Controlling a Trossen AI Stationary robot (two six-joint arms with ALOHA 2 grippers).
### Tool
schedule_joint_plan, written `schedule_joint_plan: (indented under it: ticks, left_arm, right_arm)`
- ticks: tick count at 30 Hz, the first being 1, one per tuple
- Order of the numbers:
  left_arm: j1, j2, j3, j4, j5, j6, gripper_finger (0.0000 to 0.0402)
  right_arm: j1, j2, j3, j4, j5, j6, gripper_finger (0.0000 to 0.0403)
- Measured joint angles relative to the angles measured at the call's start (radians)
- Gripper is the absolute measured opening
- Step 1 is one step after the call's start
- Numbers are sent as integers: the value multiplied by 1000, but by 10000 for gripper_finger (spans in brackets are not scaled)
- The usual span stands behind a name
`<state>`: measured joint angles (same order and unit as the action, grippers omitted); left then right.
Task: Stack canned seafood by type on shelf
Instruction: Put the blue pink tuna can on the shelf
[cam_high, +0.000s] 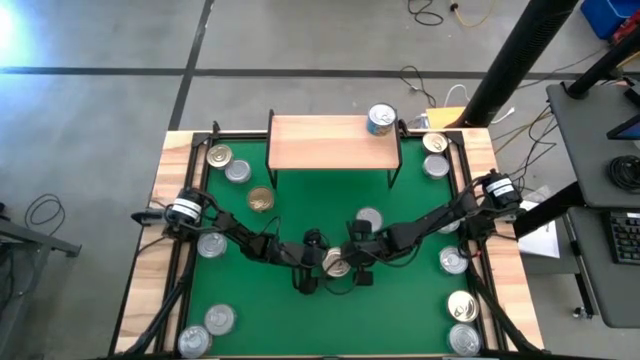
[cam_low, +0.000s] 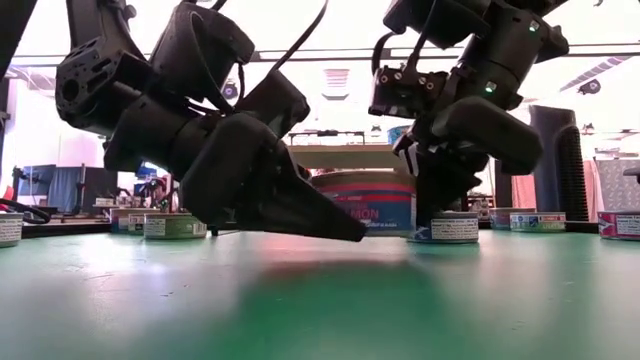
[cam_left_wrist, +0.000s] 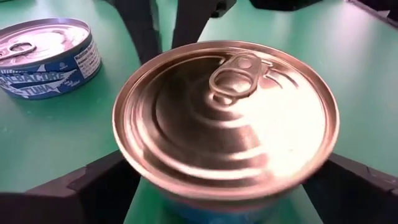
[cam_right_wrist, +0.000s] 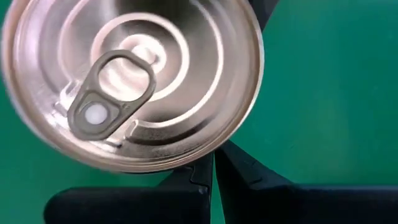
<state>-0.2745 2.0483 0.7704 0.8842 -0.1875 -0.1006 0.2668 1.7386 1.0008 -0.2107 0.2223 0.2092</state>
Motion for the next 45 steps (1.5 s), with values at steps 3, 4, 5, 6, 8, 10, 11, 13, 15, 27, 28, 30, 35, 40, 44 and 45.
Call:
schedule_joint_plan:
  ticks: [3,4,5,6,8,10,11,13,15,27,28,30,35,40,44,45]
  left_arm:
    - [0,-1,9,9,2,-20,397]
    - [0,-2,13,12,2,-20,398]
    - [0,-3,16,13,1,-16,399]
    - [0,-3,19,14,0,-8,399]
    - [0,-3,25,12,0,14,398]
    - [0,2,32,11,0,20,398]
    - [0,7,36,8,-2,19,398]
    - [0,21,45,1,-5,15,398]
    - [0,28,46,-11,-7,9,396]
    - [19,-170,33,-442,-58,91,386]
    - [26,-203,33,-471,-60,107,387]
    - [46,-272,33,-560,-72,134,386]
    - [132,-453,33,-754,-102,202,380]
    - [281,-608,33,-812,0,312,383]
    - [450,-652,32,-762,170,359,383]
    - [493,-656,36,-765,187,368,383]
  right_arm:
    - [-5,0,0,35,6,-1,9]
    - [-6,0,1,45,6,-3,9]
    - [-8,0,2,53,6,-8,9]
    - [-10,0,2,58,6,-9,9]
    - [-11,0,2,60,3,-10,9]
    - [-13,0,2,55,-5,-11,9]
    - [-13,0,2,52,-5,-11,9]
    - [-13,0,2,43,-10,-11,9]
    - [-13,0,2,38,-13,-11,9]
    - [-5,-99,158,-401,-9,29,9]
    - [-5,-106,179,-423,0,22,9]
    - [-5,-128,214,-427,30,-7,9]
    - [-11,-162,301,-390,103,-142,9]
    - [-50,-166,379,-295,119,-370,9]
    - [-139,-166,381,-138,118,-524,9]
    - [-170,-166,381,-101,119,-551,9]
